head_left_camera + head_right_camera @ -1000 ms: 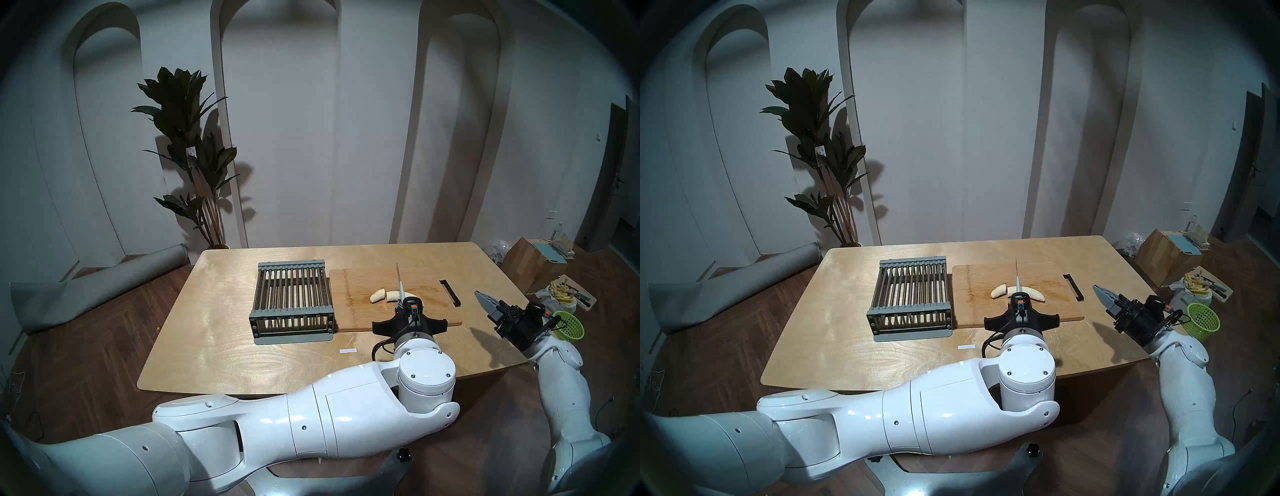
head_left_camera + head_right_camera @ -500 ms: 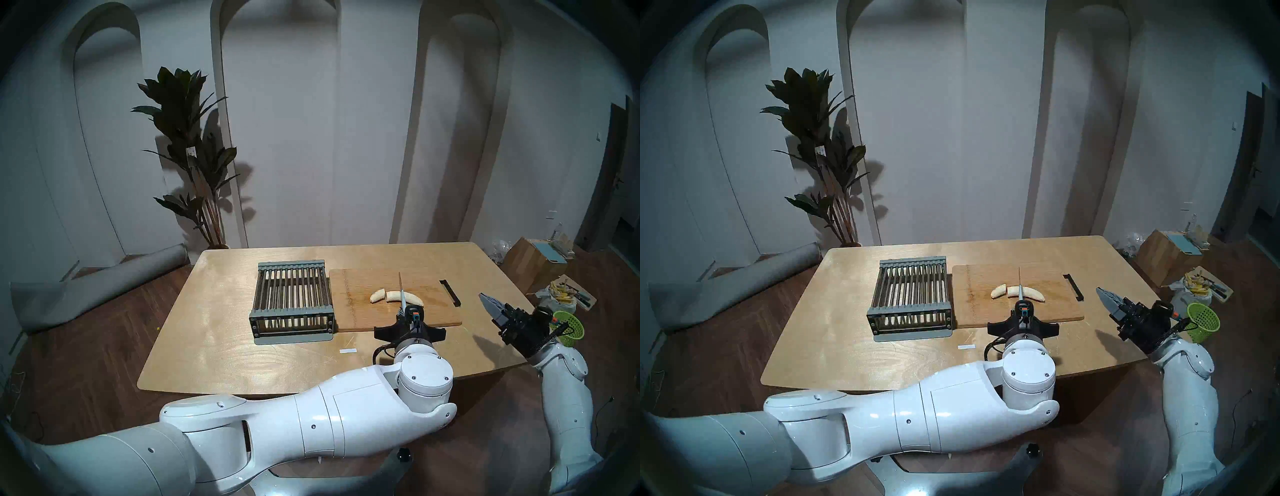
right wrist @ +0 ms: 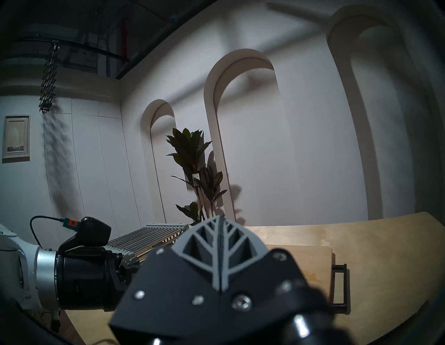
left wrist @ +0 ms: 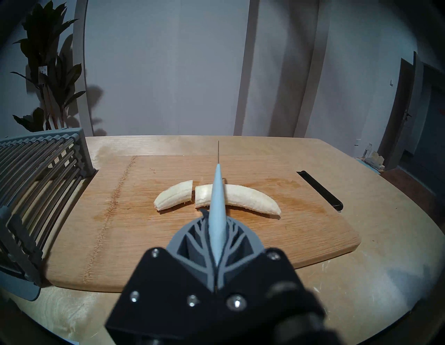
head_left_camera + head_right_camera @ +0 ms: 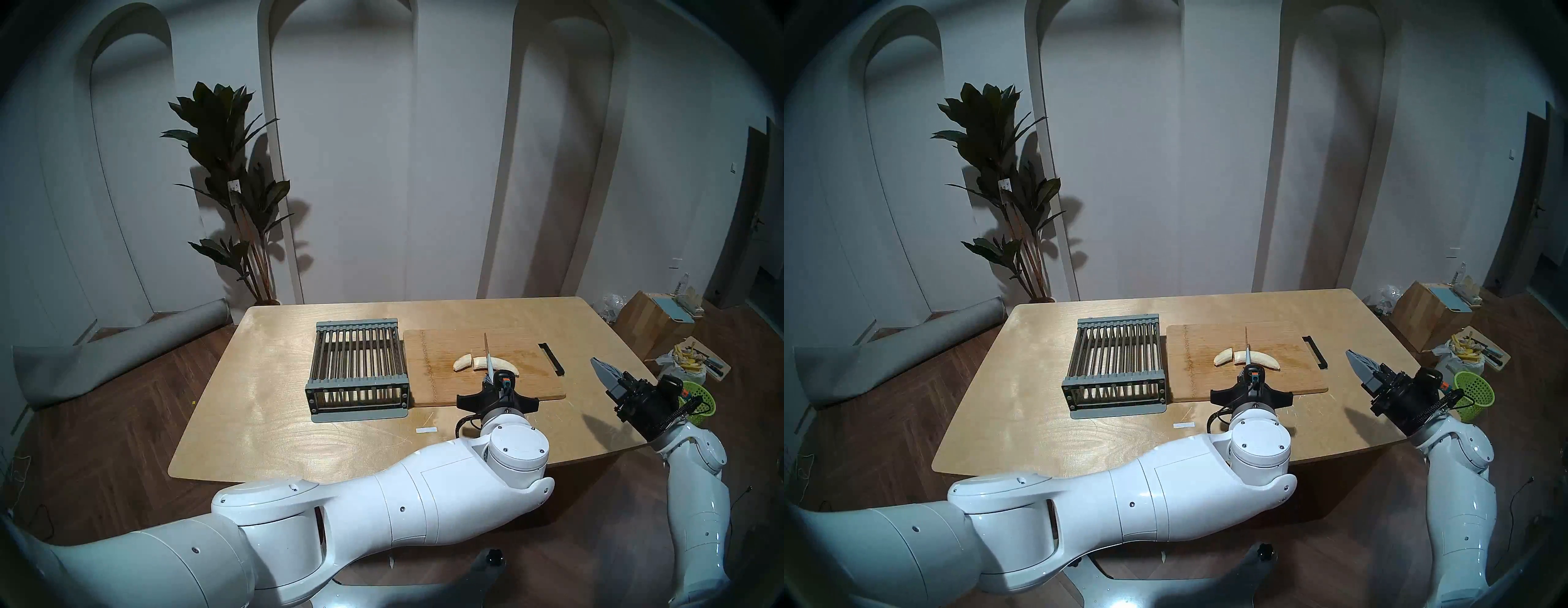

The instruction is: Cut the banana into four pieces on the cutting board

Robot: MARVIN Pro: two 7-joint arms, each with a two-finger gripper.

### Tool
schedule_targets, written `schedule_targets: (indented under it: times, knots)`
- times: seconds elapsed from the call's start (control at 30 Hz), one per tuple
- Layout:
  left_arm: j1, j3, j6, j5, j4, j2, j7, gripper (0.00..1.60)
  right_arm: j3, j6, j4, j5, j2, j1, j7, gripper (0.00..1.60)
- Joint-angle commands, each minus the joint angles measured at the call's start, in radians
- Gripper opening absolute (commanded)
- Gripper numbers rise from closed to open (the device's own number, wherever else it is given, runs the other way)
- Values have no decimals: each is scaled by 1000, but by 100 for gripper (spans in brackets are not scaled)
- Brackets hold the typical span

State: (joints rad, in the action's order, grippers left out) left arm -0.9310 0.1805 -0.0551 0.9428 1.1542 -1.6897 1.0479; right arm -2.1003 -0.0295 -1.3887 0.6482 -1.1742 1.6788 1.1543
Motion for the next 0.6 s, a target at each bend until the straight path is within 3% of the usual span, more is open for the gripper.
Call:
schedule_targets:
  times: [0.0,0.13,0.2,0.33,0.4,0.5,0.57]
  knots:
    - [3,-7,-3,-10,33,-14,5,0,19,-27,-56,-21,10,-61,-65,0]
    - [-4,-12,0,-8,45,-4,9,0,90,-42,-37,-52,39,-145,-123,0]
    - [-5,-13,0,-8,47,-3,10,0,114,-43,-58,-40,56,-124,-154,0]
    - [-6,-16,1,-7,51,1,12,0,209,-62,-30,-84,63,-198,-204,0]
    - [-6,-16,1,-7,52,1,13,0,227,-62,-42,-78,70,-183,-227,0]
    - [-4,-16,0,-5,51,2,16,0,292,-76,-2,-106,70,-248,-265,0]
    - [-3,-16,0,-5,51,3,17,0,306,-71,-16,-108,77,-234,-285,0]
